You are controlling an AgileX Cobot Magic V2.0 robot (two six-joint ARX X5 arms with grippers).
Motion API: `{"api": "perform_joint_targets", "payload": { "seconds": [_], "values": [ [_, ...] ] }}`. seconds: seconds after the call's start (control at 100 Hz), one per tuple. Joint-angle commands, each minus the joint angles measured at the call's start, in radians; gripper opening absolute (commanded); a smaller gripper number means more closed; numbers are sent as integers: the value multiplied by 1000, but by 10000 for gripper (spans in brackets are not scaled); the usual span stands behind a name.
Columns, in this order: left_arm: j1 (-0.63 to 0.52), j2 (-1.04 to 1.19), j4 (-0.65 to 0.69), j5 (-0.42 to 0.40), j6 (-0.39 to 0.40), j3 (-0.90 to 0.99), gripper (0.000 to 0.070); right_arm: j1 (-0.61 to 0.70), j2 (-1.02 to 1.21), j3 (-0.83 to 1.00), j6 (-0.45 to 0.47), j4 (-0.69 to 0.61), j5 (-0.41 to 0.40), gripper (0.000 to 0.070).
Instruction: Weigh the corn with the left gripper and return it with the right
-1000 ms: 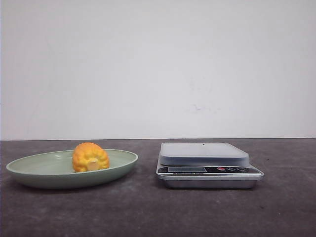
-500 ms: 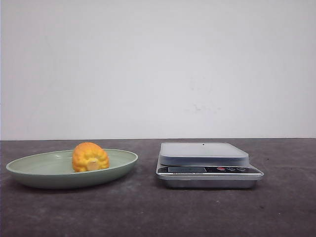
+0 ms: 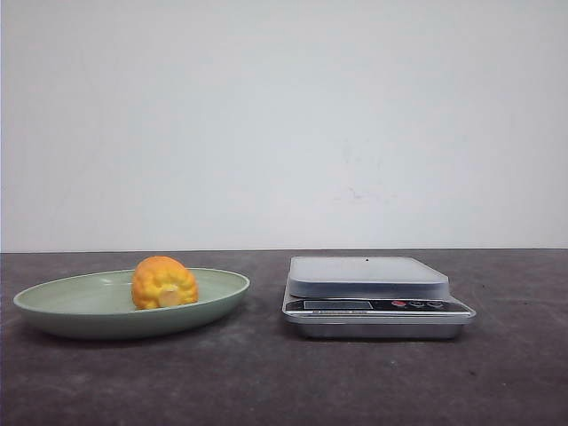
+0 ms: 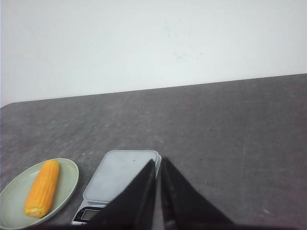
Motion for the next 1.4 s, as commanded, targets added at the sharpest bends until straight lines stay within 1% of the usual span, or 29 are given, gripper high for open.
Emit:
{"api": "perform_joint_targets", "payload": {
  "seconds": [0.0, 0.04, 0.15, 0.23, 0.35, 0.46, 0.66, 1.32, 1.35, 1.39],
  "values": [
    [55, -32, 106, 82, 85, -105, 16, 4, 3, 12, -9, 10, 1, 12],
    [87, -52, 157, 108, 89, -169, 16, 4, 3, 12, -8, 10, 1, 12],
    [147, -78, 270, 146, 84, -322, 16, 4, 3, 12, -9, 10, 1, 12],
    [160, -80, 342, 149, 84, -420, 16, 4, 3, 12, -8, 10, 1, 12],
    [160, -80, 392, 151, 84, -509, 16, 4, 3, 12, -9, 10, 2, 12],
    [159, -80, 393, 151, 84, -550, 16, 4, 3, 12, -9, 10, 1, 12],
    [159, -80, 312, 151, 91, -551, 16, 4, 3, 12, -9, 10, 1, 12],
    [159, -79, 313, 151, 91, -551, 16, 4, 3, 12, -9, 10, 1, 12],
    [159, -79, 313, 151, 91, -551, 16, 4, 3, 12, -19, 10, 3, 12],
    [159, -79, 313, 151, 91, -551, 16, 4, 3, 12, -70, 17, 15, 12]
  ]
}}
